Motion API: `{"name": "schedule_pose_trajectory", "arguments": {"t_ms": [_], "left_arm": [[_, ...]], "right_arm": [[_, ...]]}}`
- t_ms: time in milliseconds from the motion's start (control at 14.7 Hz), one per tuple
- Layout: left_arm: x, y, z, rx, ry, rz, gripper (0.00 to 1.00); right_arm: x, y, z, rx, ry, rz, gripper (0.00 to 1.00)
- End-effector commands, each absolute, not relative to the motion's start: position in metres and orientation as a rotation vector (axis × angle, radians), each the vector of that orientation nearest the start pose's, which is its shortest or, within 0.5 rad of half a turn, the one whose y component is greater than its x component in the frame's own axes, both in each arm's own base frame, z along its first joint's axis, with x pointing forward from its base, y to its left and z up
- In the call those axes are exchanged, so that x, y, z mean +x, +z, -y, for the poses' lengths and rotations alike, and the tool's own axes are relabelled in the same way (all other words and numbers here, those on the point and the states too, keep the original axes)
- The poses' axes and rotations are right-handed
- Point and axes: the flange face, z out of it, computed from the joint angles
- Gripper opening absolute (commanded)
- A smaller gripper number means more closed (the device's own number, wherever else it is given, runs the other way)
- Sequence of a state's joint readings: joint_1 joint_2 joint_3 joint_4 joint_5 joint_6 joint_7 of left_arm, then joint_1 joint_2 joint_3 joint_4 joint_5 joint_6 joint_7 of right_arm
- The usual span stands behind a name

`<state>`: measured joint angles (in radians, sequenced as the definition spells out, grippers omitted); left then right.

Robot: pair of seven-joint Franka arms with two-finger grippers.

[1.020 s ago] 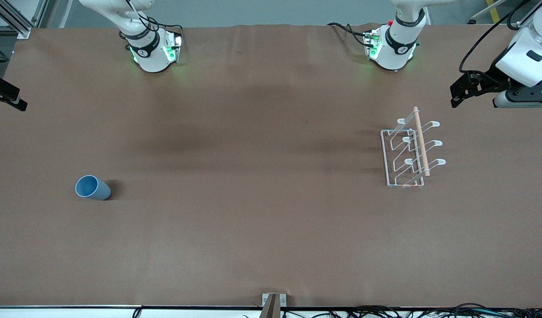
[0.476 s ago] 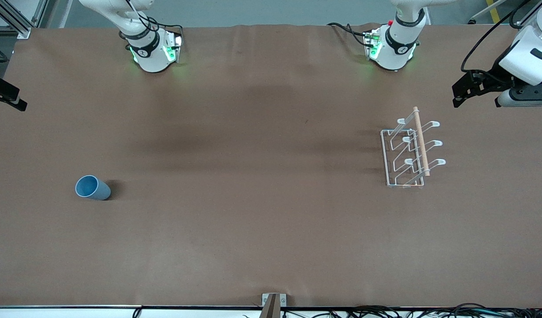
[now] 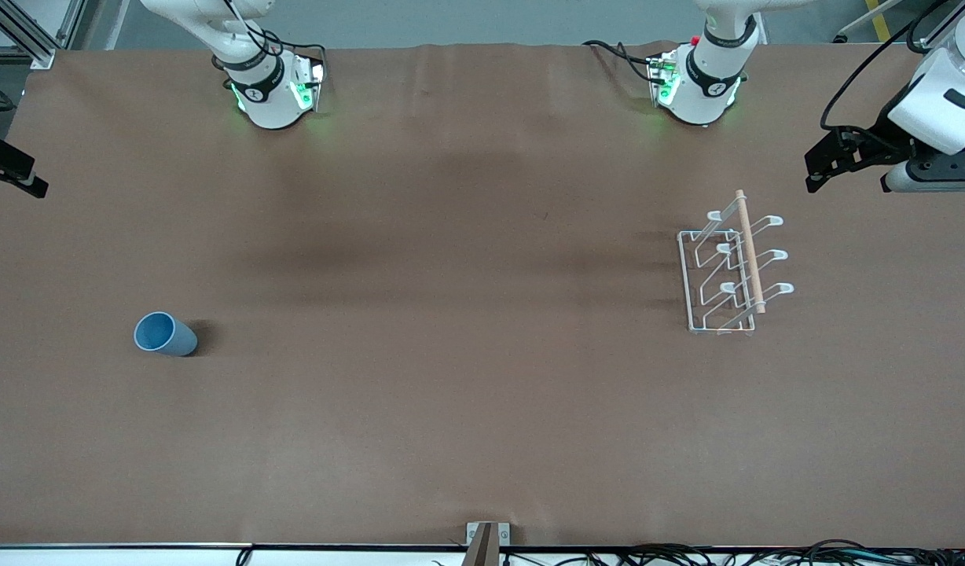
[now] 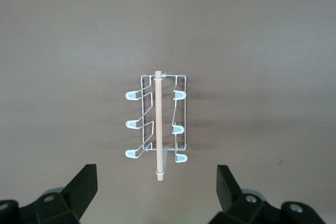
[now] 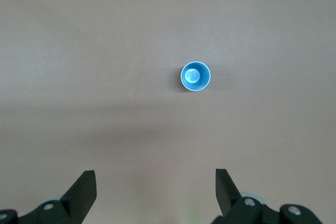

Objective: Hang cup on cup holder

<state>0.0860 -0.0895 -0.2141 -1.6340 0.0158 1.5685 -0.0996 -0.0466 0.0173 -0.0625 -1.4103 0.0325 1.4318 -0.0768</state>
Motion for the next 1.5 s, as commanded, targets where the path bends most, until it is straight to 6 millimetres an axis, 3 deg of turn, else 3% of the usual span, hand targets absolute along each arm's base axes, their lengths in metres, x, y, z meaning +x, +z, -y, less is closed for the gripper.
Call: {"name": "schedule_pose_trajectory", "arguments": {"t_ms": [0,204,340,612,1020,1428], "left_arm": [[0.524,0.647,0.07,-3.12,-0.039,-0.052,1.0],[0.524,0.646,0.071,-3.122,-0.036,-0.054,1.0],[0.524,0.645,0.07,-3.121,-0.022,-0.054,1.0],[0.525,0.644,0.071,-3.123,-0.015,-0.057,1.0],[0.526,0.646,0.073,-3.154,-0.02,-0.056,1.0],[0.527,0.646,0.074,-3.15,-0.016,-0.056,1.0]], "right_arm": [[0.546,0.677,0.065,-3.099,-0.038,-0.064,0.99],[0.551,0.649,0.095,-3.099,-0.037,-0.045,0.99],[0.552,0.617,0.122,-3.092,-0.019,-0.11,0.99],[0.57,0.551,0.151,-3.094,-0.006,-0.081,0.98],[0.621,0.432,0.163,-3.097,0.072,-0.055,0.97],[0.646,0.334,0.168,-3.102,0.091,-0.055,0.89]]}}
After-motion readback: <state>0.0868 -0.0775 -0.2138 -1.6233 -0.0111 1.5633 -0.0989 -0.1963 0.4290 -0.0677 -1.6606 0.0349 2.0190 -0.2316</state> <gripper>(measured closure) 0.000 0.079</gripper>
